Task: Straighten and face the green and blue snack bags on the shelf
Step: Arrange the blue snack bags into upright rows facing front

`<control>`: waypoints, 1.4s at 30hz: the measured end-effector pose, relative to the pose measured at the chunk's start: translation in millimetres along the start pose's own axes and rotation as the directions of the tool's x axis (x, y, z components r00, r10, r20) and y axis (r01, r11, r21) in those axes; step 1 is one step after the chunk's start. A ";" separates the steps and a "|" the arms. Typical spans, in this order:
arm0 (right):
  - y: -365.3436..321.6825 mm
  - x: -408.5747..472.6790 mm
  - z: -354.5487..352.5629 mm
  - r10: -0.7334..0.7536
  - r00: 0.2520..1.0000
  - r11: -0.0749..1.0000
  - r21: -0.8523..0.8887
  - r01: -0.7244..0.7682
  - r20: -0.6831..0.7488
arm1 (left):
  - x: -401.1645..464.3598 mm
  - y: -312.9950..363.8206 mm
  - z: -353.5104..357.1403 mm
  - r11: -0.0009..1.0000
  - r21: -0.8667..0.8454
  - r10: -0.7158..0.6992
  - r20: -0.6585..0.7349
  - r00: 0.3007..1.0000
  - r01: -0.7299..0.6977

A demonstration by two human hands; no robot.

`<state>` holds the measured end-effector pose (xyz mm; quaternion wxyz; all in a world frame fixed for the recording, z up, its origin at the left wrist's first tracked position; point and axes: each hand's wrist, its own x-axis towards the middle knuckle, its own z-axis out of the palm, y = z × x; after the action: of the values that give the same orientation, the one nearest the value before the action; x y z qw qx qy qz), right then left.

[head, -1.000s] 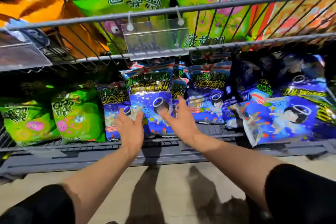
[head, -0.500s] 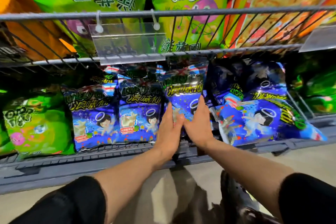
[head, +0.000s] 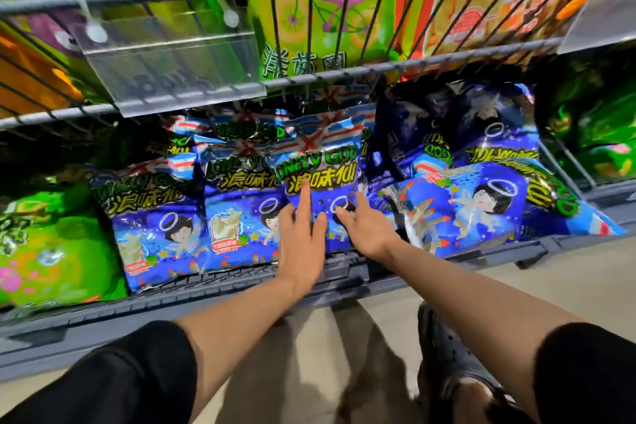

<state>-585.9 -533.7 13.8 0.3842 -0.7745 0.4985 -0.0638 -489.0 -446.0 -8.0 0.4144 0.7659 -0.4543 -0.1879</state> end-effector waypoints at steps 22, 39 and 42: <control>50.9 -81.0 -117.8 0.562 0.336 0.814 0.435 -0.385 -0.756 | -22.9 98.0 70.5 0.939 0.031 0.313 0.332 0.890 -0.342; 81.4 -80.1 -150.2 0.915 0.349 0.181 0.979 0.092 -0.202 | -39.2 111.3 75.5 0.945 0.007 0.306 0.326 0.895 -0.326; 79.6 -86.6 -152.5 0.885 0.378 0.238 0.961 0.138 -0.273 | -40.4 123.1 65.8 0.956 -0.012 0.282 0.330 0.901 -0.294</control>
<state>-759.8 -560.2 92.3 0.4444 -0.1014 0.6905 -0.5617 -620.1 -472.2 49.0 0.3416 0.6562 -0.6284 -0.2405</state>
